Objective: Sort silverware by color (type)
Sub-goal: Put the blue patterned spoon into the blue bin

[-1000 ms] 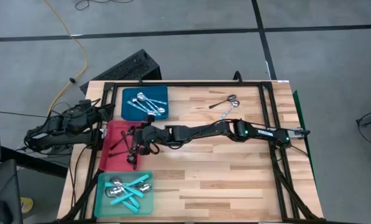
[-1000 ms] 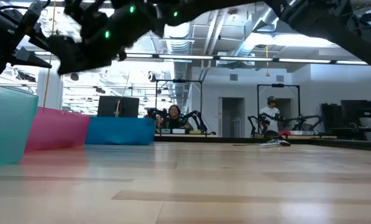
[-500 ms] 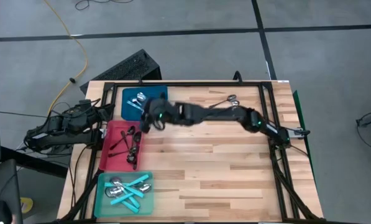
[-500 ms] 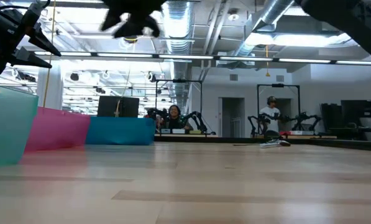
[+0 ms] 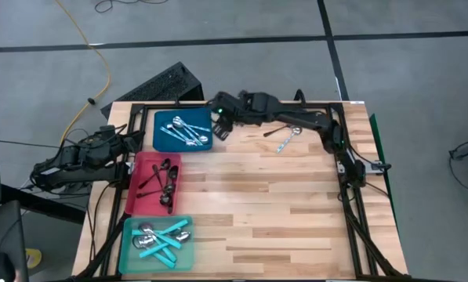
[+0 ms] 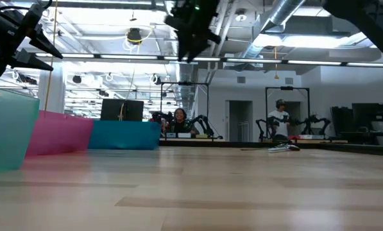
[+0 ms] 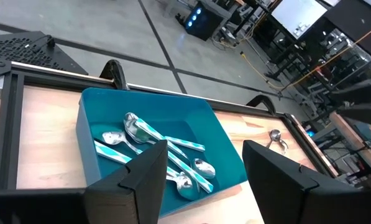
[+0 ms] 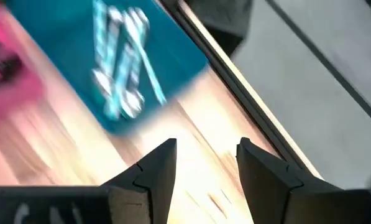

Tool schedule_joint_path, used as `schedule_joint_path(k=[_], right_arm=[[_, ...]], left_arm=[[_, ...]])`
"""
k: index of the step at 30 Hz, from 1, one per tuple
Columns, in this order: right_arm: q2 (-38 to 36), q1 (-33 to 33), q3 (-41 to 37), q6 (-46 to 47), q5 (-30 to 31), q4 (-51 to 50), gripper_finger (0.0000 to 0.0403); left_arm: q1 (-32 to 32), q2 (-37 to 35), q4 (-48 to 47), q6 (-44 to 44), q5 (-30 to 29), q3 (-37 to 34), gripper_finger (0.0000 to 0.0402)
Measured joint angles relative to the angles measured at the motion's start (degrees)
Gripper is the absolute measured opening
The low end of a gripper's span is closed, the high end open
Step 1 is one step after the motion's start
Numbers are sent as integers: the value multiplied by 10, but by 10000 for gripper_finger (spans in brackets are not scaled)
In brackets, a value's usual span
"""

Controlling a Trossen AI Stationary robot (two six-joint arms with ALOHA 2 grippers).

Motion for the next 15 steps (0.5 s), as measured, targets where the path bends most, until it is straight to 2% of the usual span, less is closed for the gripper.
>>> schedule_joint_path(k=[3, 12, 15], right_arm=[[-22, -17, -2, -5, -1, -77, 189], [-97, -32, 0, -50, -17, -106, 189], [-118, -34, 0, -54, -17, -149, 189]], left_arm=[[0, 0, 0, 0, -1, 0, 195], [0, 0, 0, -1, -8, 0, 195], [0, 0, 0, -1, -8, 0, 195]])
